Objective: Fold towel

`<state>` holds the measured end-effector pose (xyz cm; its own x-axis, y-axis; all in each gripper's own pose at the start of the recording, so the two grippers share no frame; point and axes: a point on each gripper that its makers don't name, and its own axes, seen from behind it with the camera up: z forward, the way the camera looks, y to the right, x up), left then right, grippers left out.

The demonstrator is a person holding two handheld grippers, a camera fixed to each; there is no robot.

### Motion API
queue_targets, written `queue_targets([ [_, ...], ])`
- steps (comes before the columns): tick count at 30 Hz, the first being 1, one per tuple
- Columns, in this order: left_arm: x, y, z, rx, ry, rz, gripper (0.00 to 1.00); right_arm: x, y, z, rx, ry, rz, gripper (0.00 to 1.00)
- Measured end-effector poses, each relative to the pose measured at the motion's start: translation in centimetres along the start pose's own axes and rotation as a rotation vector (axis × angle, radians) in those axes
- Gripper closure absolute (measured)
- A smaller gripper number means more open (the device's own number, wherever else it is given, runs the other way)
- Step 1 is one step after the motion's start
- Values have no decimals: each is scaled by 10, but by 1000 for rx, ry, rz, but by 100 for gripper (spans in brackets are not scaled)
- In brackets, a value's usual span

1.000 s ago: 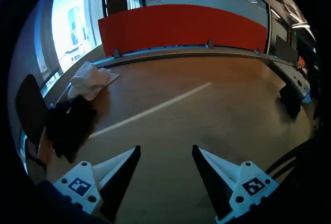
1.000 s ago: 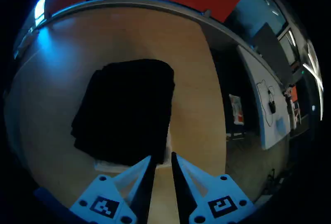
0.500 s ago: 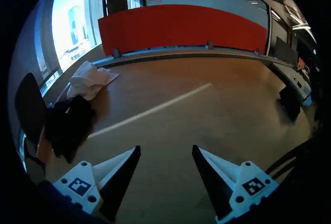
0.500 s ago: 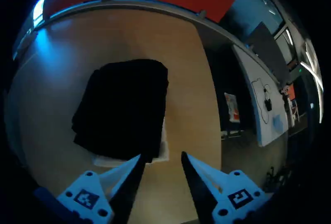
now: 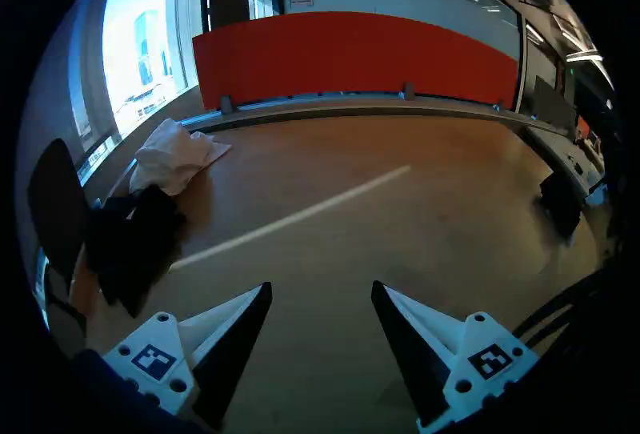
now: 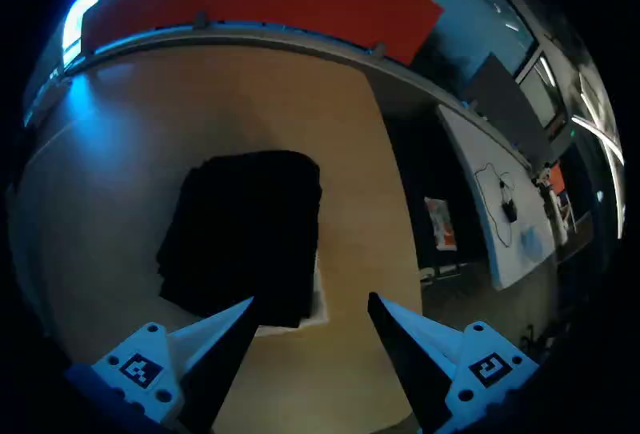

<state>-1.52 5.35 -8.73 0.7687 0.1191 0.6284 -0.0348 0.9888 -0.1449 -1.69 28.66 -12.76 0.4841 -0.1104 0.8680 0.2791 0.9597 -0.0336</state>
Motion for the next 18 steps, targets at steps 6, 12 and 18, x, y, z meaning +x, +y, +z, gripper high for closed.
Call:
queue_targets([
  [6,4,-3,1,7,10,-4,8,23,-10,-12,-1,98,17,0],
  [12,13,-8,3,20,31,-5,8,55,-25,-29,9,226,28,0],
  [18,26,-13,3,31,57,-12,8,89,-43,-47,39,369,75,0],
])
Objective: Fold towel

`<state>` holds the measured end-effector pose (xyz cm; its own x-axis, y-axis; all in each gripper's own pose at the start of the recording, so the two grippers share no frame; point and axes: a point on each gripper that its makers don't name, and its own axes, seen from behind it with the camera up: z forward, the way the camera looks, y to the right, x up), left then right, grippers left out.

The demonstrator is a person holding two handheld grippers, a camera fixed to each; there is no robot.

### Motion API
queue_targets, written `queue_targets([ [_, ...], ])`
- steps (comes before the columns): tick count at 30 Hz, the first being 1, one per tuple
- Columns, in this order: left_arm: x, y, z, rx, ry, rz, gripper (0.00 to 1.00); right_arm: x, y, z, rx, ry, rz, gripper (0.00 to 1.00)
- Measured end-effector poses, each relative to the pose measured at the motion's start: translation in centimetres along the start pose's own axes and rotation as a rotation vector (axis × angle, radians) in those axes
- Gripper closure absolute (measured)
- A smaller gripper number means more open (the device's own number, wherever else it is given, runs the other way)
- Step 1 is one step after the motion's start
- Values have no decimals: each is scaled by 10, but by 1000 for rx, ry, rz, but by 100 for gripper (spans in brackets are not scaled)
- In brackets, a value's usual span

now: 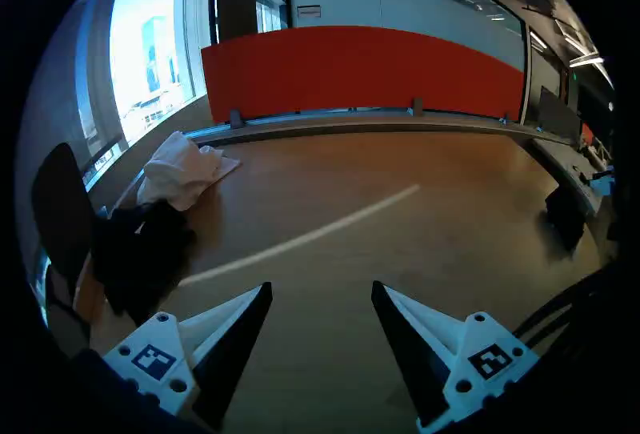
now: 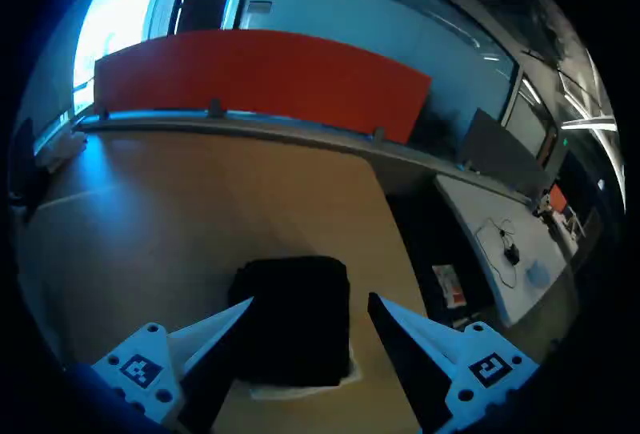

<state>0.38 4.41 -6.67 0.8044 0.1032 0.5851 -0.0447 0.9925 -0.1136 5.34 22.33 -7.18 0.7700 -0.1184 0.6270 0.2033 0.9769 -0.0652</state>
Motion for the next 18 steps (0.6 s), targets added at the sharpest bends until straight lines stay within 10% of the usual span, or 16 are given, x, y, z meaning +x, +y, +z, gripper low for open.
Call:
queue_targets([
  [18,52,-11,0,20,124,-14,8,105,-43,-29,71,406,177,0],
])
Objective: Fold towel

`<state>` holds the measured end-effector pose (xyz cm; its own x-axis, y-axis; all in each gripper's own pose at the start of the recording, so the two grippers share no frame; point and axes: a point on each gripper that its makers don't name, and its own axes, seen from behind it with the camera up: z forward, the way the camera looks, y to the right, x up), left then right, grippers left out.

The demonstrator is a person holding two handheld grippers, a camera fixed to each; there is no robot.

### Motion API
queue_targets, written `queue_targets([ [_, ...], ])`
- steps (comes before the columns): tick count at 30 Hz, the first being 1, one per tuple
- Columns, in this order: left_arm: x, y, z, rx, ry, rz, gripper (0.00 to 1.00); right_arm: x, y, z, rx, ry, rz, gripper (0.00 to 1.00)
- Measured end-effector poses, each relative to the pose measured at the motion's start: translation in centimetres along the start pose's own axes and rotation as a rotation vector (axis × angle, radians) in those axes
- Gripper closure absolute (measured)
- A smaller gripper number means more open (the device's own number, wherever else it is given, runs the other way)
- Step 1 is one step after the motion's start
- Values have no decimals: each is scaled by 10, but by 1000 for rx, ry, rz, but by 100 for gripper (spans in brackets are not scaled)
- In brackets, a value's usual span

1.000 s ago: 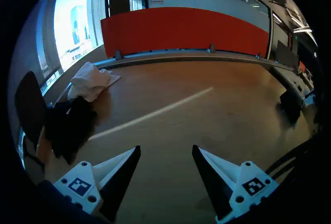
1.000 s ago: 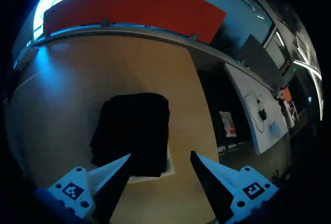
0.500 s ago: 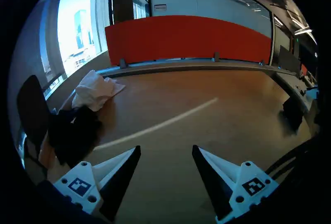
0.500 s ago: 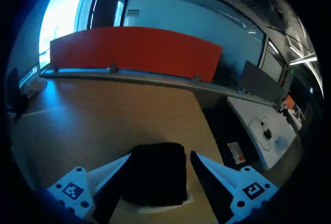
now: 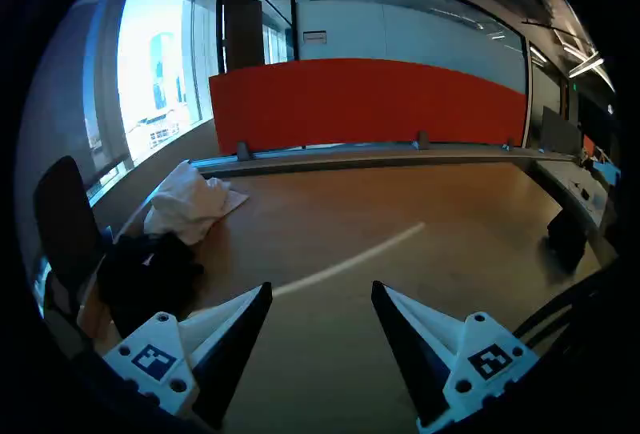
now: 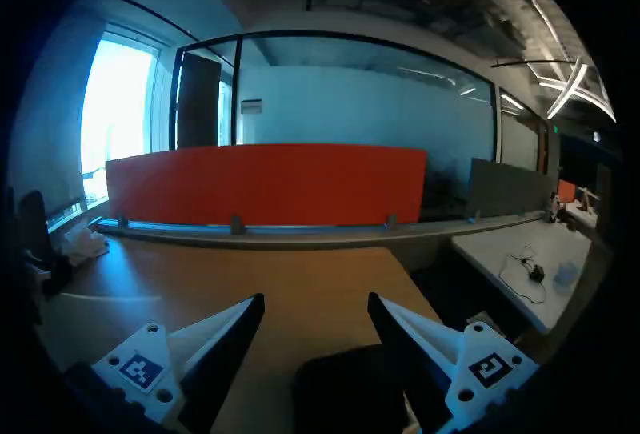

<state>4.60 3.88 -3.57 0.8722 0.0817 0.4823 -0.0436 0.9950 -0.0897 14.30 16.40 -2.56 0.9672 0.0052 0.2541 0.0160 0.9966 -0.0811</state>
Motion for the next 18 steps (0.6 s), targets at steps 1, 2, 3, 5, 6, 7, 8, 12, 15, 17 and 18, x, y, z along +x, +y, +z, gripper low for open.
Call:
queue_targets([
  [1,4,-1,0,3,10,0,8,3,-3,1,5,10,0,0],
  [2,8,-2,0,5,21,0,8,6,-5,1,12,22,0,0],
  [3,12,-2,0,7,32,-1,8,8,-7,2,15,31,1,0],
  [5,21,-3,-1,9,58,-3,8,13,-11,3,19,47,2,0],
  [6,26,-4,-2,9,71,-3,8,15,-13,4,21,54,2,0],
  [7,31,-4,-2,10,85,-3,8,17,-14,4,23,60,4,0],
  [8,37,-5,-3,11,101,-3,8,19,-16,5,25,68,5,0],
  [12,58,-8,-5,20,162,-4,8,25,-23,5,38,84,9,0],
  [15,72,-10,-6,25,203,-11,8,30,-27,6,41,95,12,0],
  [17,80,-9,-7,23,226,-19,8,34,-29,6,37,105,15,0],
  [18,83,-9,-7,22,235,-22,8,36,-31,6,37,110,16,0],
])
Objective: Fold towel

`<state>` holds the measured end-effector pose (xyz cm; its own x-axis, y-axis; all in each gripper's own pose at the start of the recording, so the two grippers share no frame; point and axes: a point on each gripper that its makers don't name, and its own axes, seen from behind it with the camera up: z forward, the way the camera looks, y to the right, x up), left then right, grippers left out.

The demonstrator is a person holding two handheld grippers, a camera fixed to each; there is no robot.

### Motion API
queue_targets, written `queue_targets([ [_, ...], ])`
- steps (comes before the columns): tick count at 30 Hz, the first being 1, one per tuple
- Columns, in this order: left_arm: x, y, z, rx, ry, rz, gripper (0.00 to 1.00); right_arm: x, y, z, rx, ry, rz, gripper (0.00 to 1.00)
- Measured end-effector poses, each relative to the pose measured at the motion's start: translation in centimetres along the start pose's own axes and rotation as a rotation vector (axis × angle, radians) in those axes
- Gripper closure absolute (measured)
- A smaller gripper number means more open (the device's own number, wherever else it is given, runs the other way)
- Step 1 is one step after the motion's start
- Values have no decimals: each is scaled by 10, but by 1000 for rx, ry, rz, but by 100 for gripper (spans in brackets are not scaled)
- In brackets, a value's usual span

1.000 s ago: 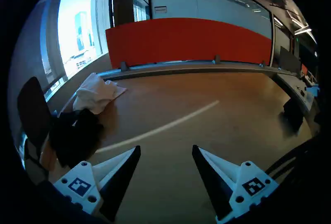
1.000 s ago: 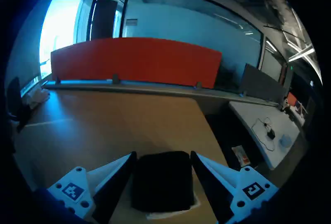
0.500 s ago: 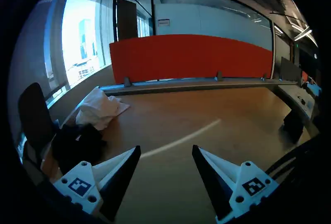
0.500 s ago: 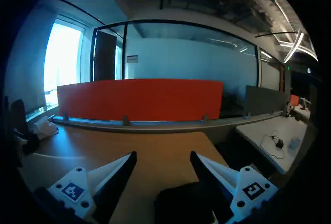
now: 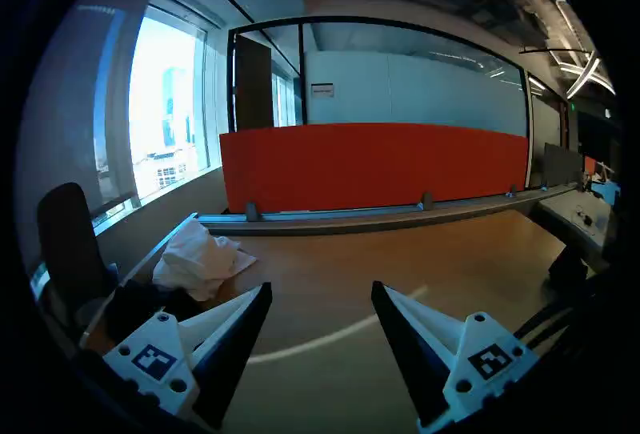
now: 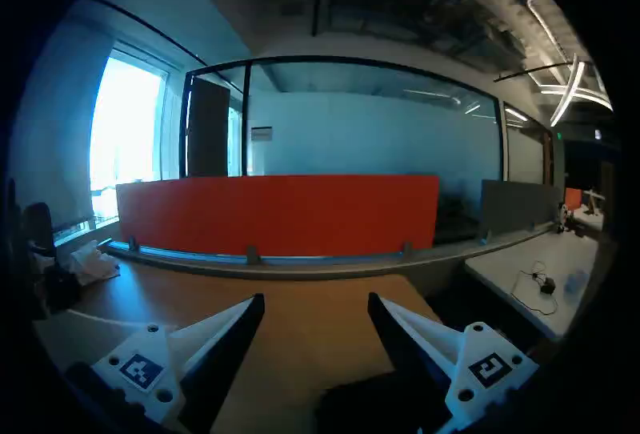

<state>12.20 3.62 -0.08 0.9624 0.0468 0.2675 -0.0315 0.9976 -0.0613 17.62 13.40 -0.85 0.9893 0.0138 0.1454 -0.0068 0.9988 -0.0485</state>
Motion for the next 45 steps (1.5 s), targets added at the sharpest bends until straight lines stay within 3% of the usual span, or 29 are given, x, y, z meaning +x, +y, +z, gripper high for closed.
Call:
queue_targets([
  [11,29,2,2,-1,80,-19,8,21,-42,6,18,61,-13,0],
  [26,49,3,-1,3,136,-42,8,29,-111,13,60,88,37,0],
  [38,51,0,-6,0,166,-58,8,34,-137,16,76,89,9,0],
  [45,39,2,-4,-7,169,-53,8,36,-144,15,65,92,5,0],
])
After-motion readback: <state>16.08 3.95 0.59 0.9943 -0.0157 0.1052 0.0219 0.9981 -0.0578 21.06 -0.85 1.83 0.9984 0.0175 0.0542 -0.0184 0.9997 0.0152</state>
